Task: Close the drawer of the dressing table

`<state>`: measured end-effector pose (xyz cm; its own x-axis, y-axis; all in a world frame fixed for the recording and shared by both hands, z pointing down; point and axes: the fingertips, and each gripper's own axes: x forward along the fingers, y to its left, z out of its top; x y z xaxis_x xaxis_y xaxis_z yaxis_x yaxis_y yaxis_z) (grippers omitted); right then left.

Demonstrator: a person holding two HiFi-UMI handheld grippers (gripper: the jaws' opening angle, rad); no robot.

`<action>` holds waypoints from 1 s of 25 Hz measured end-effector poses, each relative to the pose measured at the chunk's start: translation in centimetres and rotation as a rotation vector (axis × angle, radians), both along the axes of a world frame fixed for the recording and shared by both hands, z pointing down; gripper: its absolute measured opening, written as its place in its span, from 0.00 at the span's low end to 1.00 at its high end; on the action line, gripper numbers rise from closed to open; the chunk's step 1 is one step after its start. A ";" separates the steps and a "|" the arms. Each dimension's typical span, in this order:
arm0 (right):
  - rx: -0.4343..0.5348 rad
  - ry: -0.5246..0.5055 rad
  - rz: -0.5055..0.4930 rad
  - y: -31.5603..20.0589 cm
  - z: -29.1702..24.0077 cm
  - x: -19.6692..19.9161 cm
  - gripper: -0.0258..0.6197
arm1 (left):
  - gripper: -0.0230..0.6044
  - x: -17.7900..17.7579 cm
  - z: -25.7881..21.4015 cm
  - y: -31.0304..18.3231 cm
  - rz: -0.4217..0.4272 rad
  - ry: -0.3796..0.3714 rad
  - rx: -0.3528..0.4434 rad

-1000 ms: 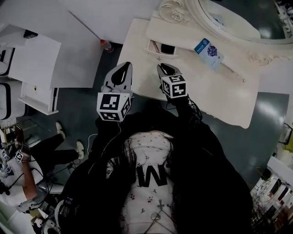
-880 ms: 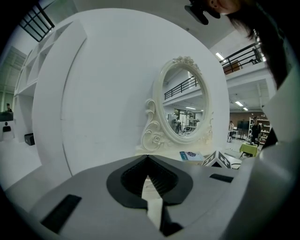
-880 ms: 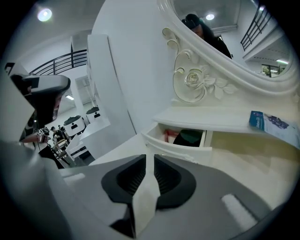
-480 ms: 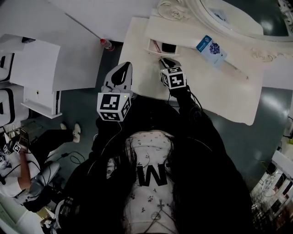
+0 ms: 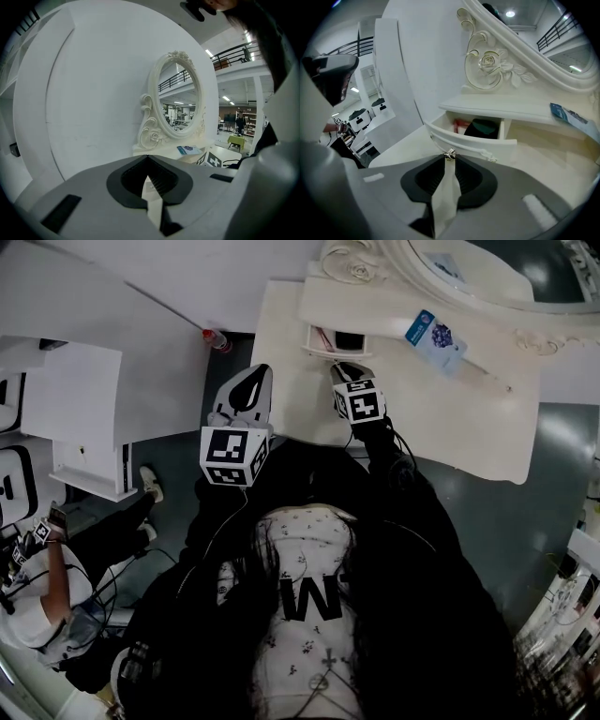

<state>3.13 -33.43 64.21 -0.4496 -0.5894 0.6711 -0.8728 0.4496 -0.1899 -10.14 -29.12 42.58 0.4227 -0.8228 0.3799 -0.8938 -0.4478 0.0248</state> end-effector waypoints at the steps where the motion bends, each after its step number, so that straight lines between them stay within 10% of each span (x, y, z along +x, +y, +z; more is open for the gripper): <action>1: -0.002 0.001 0.008 0.0 0.0 0.0 0.16 | 0.04 -0.2 0.1 -0.1 0.003 0.001 0.000; 25: -0.002 -0.040 0.088 -2.4 0.2 -0.4 0.15 | 0.04 -3.5 0.6 -2.2 -0.009 0.034 -0.006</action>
<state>2.74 -35.83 64.37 -0.4228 -0.6266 0.6547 -0.9005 0.3714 -0.2261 -13.60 -31.36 43.20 0.4284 -0.8240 0.3708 -0.8962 -0.4399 0.0579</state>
